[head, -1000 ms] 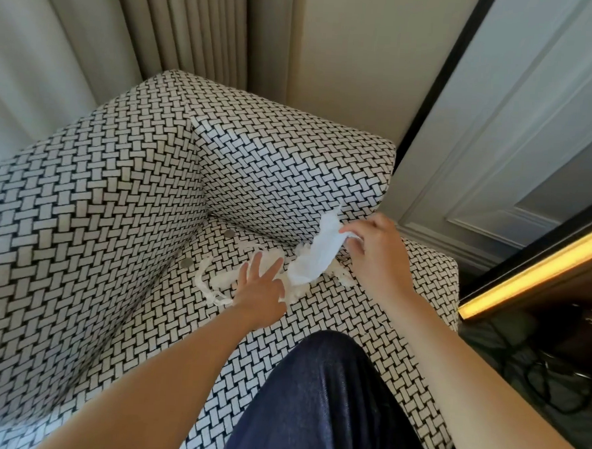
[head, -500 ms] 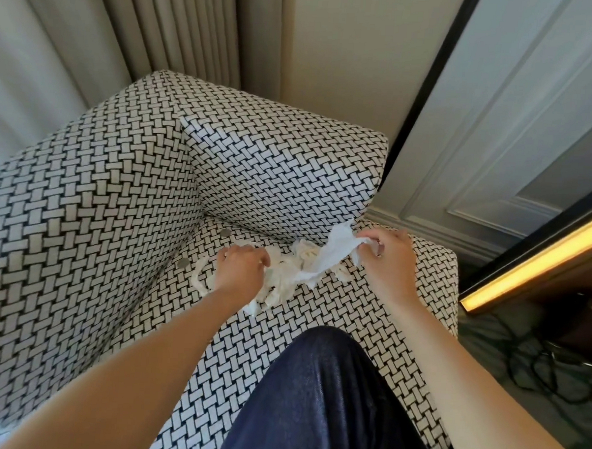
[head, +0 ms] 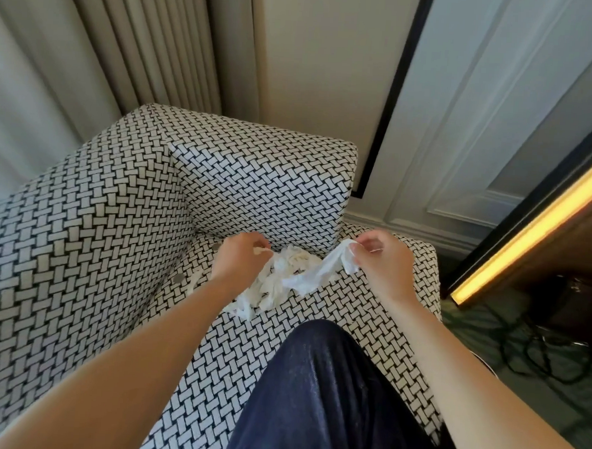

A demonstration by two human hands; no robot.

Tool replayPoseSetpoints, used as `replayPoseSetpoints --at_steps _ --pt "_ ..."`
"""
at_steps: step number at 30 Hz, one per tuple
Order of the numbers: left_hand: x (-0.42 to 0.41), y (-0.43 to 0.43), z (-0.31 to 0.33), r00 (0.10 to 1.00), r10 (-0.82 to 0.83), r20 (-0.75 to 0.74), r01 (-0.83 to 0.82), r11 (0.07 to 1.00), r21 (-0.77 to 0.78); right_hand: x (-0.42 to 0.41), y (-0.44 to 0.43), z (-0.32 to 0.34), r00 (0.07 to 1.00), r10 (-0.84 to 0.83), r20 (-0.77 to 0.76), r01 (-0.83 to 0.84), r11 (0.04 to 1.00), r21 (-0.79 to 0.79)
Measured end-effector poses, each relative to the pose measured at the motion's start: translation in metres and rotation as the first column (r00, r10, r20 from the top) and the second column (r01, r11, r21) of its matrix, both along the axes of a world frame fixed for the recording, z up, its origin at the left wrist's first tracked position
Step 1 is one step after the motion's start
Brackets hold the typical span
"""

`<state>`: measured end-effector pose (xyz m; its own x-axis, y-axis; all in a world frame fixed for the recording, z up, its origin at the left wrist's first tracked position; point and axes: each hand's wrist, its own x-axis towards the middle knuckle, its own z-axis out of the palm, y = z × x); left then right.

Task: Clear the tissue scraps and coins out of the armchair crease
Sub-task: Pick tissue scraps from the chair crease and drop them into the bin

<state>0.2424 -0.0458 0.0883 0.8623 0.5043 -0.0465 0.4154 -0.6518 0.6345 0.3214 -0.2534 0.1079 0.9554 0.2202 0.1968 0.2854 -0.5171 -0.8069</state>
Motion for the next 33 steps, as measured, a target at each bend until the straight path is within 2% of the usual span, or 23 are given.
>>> replayPoseSetpoints --at_steps 4,11,14,19,26,33 --pt "0.011 -0.028 0.019 0.998 -0.065 0.02 0.065 0.998 0.009 -0.003 -0.023 0.016 0.998 -0.061 -0.021 0.061 0.998 0.014" --pt "0.042 -0.106 0.029 0.977 -0.205 0.067 0.21 0.975 -0.073 -0.007 -0.096 0.034 0.97 -0.153 -0.187 0.167 0.984 0.06" --pt "0.054 -0.145 0.025 0.963 -0.262 0.064 0.269 0.954 -0.136 -0.01 -0.135 0.035 0.946 -0.223 -0.234 0.245 0.967 0.067" --pt "0.071 -0.209 0.012 0.934 -0.356 0.034 0.357 0.923 -0.141 -0.01 -0.2 0.026 0.883 -0.367 -0.293 0.387 0.922 0.012" --pt "0.084 -0.291 -0.01 0.94 -0.341 -0.01 0.319 0.889 -0.33 -0.014 -0.282 0.007 0.762 -0.512 -0.397 0.573 0.818 0.046" --pt "0.098 -0.346 -0.033 0.937 -0.33 -0.112 0.236 0.838 -0.493 -0.021 -0.339 -0.012 0.667 -0.529 -0.525 0.687 0.71 0.156"
